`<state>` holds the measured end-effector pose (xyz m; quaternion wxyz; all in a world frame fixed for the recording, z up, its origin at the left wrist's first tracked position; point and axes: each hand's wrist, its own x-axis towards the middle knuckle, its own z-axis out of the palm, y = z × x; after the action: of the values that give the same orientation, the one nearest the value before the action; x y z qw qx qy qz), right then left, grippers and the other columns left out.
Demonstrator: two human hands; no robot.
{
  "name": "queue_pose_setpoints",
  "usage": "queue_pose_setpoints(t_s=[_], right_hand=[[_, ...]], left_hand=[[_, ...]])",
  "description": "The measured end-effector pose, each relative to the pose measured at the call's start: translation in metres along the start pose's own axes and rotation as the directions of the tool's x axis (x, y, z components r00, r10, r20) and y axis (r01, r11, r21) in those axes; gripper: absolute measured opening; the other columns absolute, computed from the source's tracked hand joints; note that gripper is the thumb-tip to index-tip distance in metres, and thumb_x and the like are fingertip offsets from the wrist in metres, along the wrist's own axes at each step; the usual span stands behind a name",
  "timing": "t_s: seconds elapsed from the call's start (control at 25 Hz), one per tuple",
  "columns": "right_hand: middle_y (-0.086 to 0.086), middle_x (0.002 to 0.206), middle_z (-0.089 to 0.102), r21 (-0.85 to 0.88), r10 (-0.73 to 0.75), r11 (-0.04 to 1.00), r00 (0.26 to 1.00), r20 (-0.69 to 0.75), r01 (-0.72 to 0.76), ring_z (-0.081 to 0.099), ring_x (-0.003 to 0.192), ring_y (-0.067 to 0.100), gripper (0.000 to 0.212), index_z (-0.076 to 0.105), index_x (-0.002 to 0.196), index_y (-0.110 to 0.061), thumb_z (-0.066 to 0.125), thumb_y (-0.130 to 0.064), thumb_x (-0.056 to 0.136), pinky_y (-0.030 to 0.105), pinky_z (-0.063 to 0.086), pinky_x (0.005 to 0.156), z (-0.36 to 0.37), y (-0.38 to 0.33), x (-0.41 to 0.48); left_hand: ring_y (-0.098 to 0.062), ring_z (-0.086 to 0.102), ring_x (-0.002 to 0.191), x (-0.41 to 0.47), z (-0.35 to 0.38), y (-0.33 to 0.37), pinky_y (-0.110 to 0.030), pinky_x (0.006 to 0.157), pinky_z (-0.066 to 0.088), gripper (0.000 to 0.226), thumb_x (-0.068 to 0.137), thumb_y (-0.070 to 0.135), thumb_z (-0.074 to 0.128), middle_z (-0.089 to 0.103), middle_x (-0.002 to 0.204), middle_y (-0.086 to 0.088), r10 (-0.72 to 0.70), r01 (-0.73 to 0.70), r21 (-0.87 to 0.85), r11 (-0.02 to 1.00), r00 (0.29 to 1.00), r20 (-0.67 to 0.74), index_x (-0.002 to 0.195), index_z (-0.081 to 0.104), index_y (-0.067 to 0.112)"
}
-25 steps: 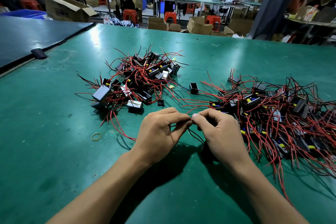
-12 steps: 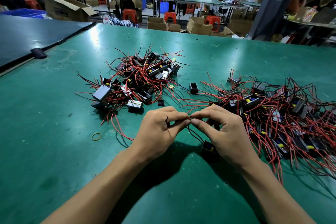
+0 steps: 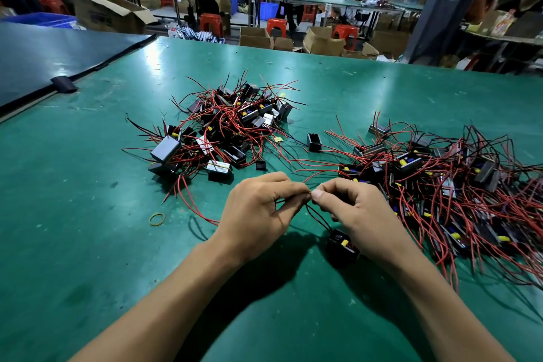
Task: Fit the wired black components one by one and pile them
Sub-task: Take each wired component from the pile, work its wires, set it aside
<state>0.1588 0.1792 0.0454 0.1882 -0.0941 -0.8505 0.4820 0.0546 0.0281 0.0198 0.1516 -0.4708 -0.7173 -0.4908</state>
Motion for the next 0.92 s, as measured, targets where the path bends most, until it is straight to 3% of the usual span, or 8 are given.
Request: queue_pose_setpoints(t_s=[0.12,0.28,0.4,0.52,0.6,0.72,0.8,0.92], right_hand=[[-0.015,0.084,0.068,-0.197,-0.238,0.955,0.969,-0.069,0.22,0.06,0.07,0.006,0.01,0.073,0.092,-0.023,0.078,-0.016,0.085,0.02,0.047,0.073,-0.004,0.0,-0.001],[-0.006,0.095,0.069,-0.418,-0.489,0.808,0.869,-0.082,0.415,0.064,0.076,0.015,0.014,0.077,0.097,-0.016,0.079,-0.015,0.083,0.046,0.051,0.071,-0.003,0.011,0.001],[-0.007,0.093,0.071,-0.523,-0.591,0.708,0.803,-0.073,0.474,0.062,0.081,0.009,0.012,0.078,0.095,-0.018,0.07,-0.025,0.089,0.039,0.048,0.067,-0.004,0.015,0.0],[-0.013,0.088,0.068,-0.554,-0.565,0.701,0.823,-0.05,0.448,0.053,0.073,0.001,0.012,0.076,0.091,-0.022,0.069,-0.031,0.09,0.033,0.039,0.067,-0.005,0.011,0.0],[-0.016,0.079,0.064,-0.516,-0.481,0.768,0.873,-0.074,0.379,0.046,0.069,-0.004,0.008,0.073,0.084,-0.024,0.07,-0.03,0.088,0.034,0.039,0.068,0.0,0.008,-0.002],[-0.014,0.065,0.06,-0.234,-0.228,0.953,0.965,-0.133,0.193,0.052,0.064,0.002,0.014,0.066,0.071,-0.022,0.065,-0.03,0.082,0.028,0.042,0.066,0.008,0.003,-0.002],[-0.012,0.061,0.059,-0.099,-0.102,0.991,0.985,-0.141,0.089,0.049,0.059,0.002,0.018,0.063,0.065,-0.021,0.064,-0.032,0.08,0.019,0.04,0.06,0.01,0.003,-0.001],[-0.015,0.067,0.063,-0.2,-0.177,0.968,0.976,-0.125,0.15,0.054,0.063,0.003,0.013,0.068,0.074,-0.026,0.075,-0.026,0.085,0.023,0.044,0.063,0.007,0.004,-0.001]], left_hand=[[0.008,0.048,0.058,0.0,-0.002,-0.002,-0.012,0.057,0.034,0.009,0.087,0.022,0.071,0.059,0.072,0.015,-0.039,0.039,-0.013,0.999,0.999,-0.007,0.092,0.078,0.018],[0.005,0.048,0.057,0.002,-0.002,-0.001,-0.016,0.056,0.036,0.012,0.087,0.025,0.07,0.06,0.069,0.012,-0.058,0.059,-0.05,0.997,0.998,0.024,0.091,0.078,0.017],[0.004,0.046,0.054,0.002,-0.002,-0.001,-0.015,0.054,0.034,0.014,0.085,0.026,0.071,0.056,0.065,0.015,-0.077,0.08,-0.096,0.992,0.997,0.031,0.09,0.079,0.016],[0.003,0.046,0.053,0.002,-0.003,0.0,-0.012,0.054,0.032,0.014,0.084,0.026,0.071,0.055,0.064,0.015,-0.086,0.09,-0.114,0.989,0.996,0.035,0.089,0.079,0.016],[0.006,0.048,0.055,0.002,-0.003,0.0,-0.008,0.055,0.031,0.012,0.084,0.023,0.072,0.055,0.066,0.019,-0.06,0.063,-0.086,0.994,0.998,0.03,0.089,0.079,0.015],[0.007,0.047,0.057,0.001,-0.001,0.0,-0.011,0.056,0.033,0.009,0.085,0.021,0.073,0.056,0.068,0.017,-0.022,0.023,-0.044,0.999,0.999,0.026,0.089,0.079,0.016],[0.007,0.046,0.058,0.001,0.0,-0.001,-0.014,0.057,0.034,0.009,0.086,0.022,0.071,0.057,0.07,0.015,-0.01,0.011,-0.018,1.0,0.999,0.038,0.09,0.078,0.018],[0.007,0.047,0.058,0.0,-0.001,-0.003,-0.013,0.057,0.034,0.01,0.087,0.023,0.071,0.056,0.07,0.016,-0.03,0.031,-0.011,0.999,0.999,0.029,0.092,0.078,0.018]])
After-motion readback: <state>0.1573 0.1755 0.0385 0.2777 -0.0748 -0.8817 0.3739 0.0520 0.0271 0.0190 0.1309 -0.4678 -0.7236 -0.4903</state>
